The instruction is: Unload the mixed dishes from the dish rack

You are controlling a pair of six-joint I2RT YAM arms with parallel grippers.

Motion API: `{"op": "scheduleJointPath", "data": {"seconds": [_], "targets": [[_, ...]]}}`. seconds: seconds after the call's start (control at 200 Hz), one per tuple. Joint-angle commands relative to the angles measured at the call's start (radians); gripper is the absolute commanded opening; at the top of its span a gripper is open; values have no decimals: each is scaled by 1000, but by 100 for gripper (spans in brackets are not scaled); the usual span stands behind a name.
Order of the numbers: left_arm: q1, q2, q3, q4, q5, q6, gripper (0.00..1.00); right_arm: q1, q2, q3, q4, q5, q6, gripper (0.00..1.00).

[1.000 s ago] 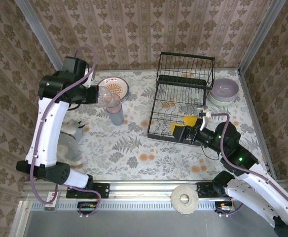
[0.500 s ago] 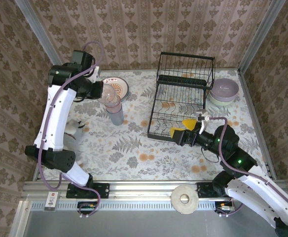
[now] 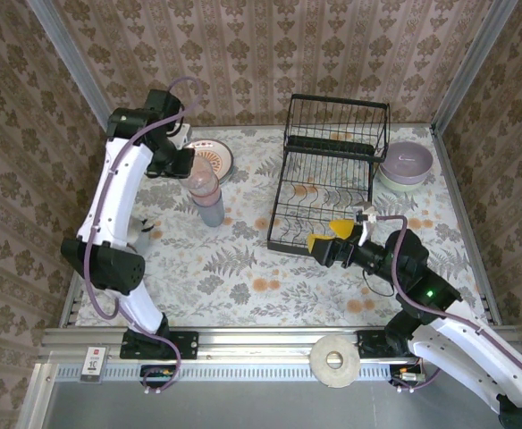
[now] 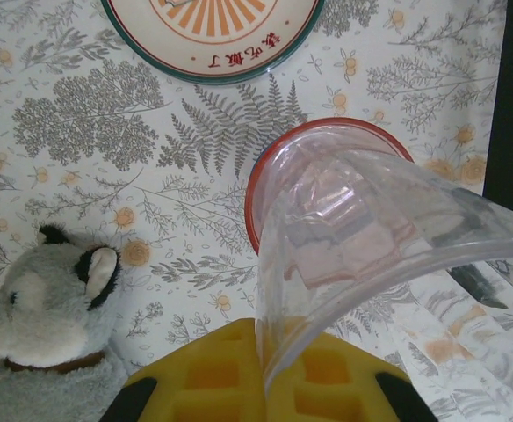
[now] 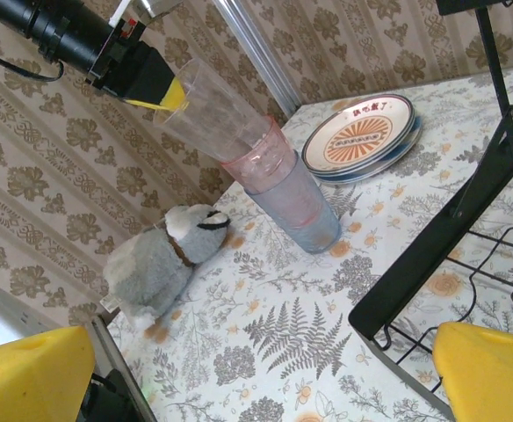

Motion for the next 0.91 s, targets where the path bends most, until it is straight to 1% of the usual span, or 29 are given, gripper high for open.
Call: {"op": "scheduleJointPath", "data": {"seconds": [0.0,0.245,0.32,0.465,0.63,0.765,0.825,0.9], "targets": [[9,27,9,-40,-11,35,0,9,-14,-11,50,10,14,100],[21,99,-19,-25,39,49,0,11,-10,-14,55,14,15,100],[26,128,-5,-26,64,48,0,11,-10,-19,62,16,19,100],[16,157,27,8,163,35,0,13,-13,-22,61,28,24,100],[-21,202,106,-7,197,32,0,13,-18,-20,53,40,19,100],[-85,241,151,-21,152,34,0,13,-23,-13,41,67,1,100],[-107,254,164,-21,150,30,0,13,-28,-8,30,76,-5,100],[-125,270,189,-23,118,26,0,13,-34,-3,15,87,-12,100]]}}
